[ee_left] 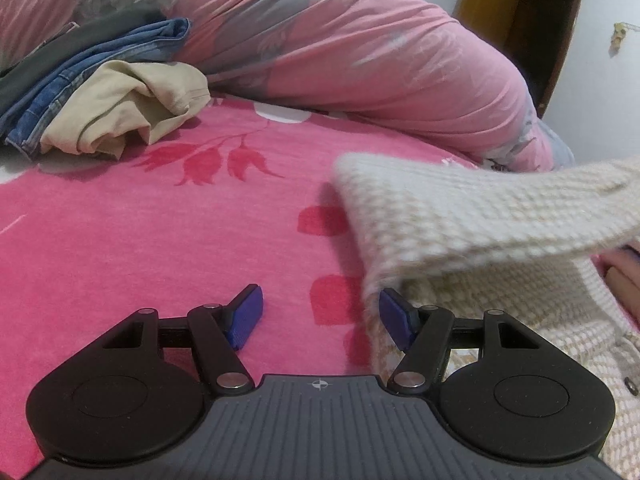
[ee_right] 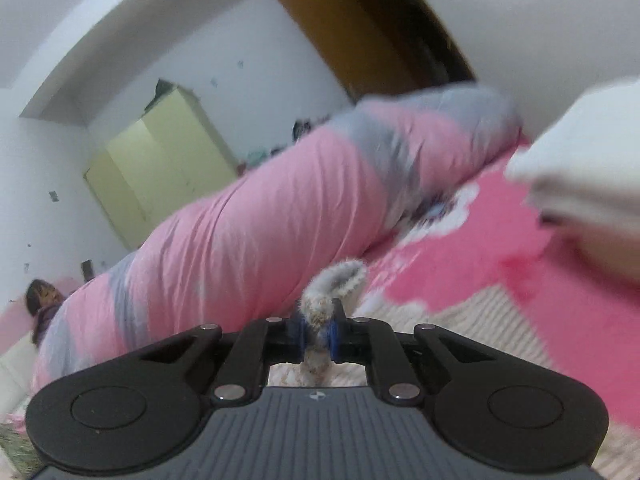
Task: Fold clothes
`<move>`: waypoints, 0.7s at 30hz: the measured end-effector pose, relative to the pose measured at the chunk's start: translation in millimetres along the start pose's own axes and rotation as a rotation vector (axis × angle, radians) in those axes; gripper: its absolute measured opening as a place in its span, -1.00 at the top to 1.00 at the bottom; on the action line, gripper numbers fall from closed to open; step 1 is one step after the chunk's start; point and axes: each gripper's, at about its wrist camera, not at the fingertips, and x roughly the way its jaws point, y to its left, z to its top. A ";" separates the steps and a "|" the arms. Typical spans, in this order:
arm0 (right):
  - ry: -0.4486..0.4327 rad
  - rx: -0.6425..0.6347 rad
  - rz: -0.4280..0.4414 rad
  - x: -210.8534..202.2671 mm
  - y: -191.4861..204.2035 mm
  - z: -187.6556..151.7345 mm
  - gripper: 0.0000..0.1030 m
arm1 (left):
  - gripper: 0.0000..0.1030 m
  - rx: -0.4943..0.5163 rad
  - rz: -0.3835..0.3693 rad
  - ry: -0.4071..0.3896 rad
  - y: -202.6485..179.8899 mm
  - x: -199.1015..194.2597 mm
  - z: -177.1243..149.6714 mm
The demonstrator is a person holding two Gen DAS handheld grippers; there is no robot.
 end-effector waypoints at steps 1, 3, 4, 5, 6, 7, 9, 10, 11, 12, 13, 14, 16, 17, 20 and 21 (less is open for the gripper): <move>0.014 -0.004 -0.036 -0.7 -9.5 -3.4 0.78 | -0.26 0.001 -0.002 0.002 -0.1 0.3 0.0; 0.064 -0.007 -0.126 5.5 -33.1 -15.1 0.78 | -0.27 0.004 -0.005 0.006 -0.2 0.8 0.0; 0.106 0.005 -0.163 12.6 -46.3 -21.9 0.78 | -0.27 0.005 -0.006 0.007 -0.3 0.9 0.0; 0.133 0.022 -0.179 17.3 -54.3 -26.0 0.78 | -0.27 0.005 -0.007 0.007 -0.2 0.9 -0.1; 0.153 0.038 -0.188 21.0 -60.4 -29.3 0.78 | -0.27 0.005 -0.008 0.007 -0.2 0.9 -0.1; 0.172 0.055 -0.198 24.7 -66.5 -32.5 0.78 | -0.27 0.005 -0.009 0.007 -0.1 0.9 -0.1; 0.148 0.048 -0.165 22.8 -63.5 -27.4 0.78 | -0.27 0.005 -0.010 0.007 -0.1 0.9 -0.2; 0.123 0.034 -0.137 19.5 -58.1 -22.8 0.78 | -0.28 0.005 -0.011 0.007 0.0 0.9 -0.2; 0.093 0.010 -0.113 16.3 -51.8 -17.2 0.78 | -0.28 0.005 -0.012 0.007 0.0 0.9 -0.2; 0.063 -0.018 -0.090 10.8 -45.8 -11.9 0.78 | -0.28 0.005 -0.013 0.008 0.1 0.9 -0.3; 0.043 -0.040 -0.083 9.2 -43.7 -8.7 0.78 | -0.29 0.005 -0.014 0.008 0.1 0.9 -0.3; 0.028 -0.060 -0.082 9.5 -43.2 -6.1 0.78 | -0.29 0.004 -0.015 0.008 0.1 0.9 -0.3; 0.057 -0.063 -0.128 20.9 -56.8 -14.1 0.78 | -0.29 0.002 -0.017 0.008 0.6 0.9 -0.2; 0.092 -0.057 -0.166 30.8 -67.0 -21.5 0.78 | -0.29 0.000 -0.018 0.009 1.0 0.9 -0.1; 0.284 0.048 -0.278 60.7 -112.9 -53.0 0.78 | -0.29 -0.001 -0.021 0.010 1.3 0.6 -0.2; 0.297 0.054 -0.292 62.3 -117.5 -55.3 0.79 | -0.29 -0.002 -0.022 0.010 1.5 0.5 -0.2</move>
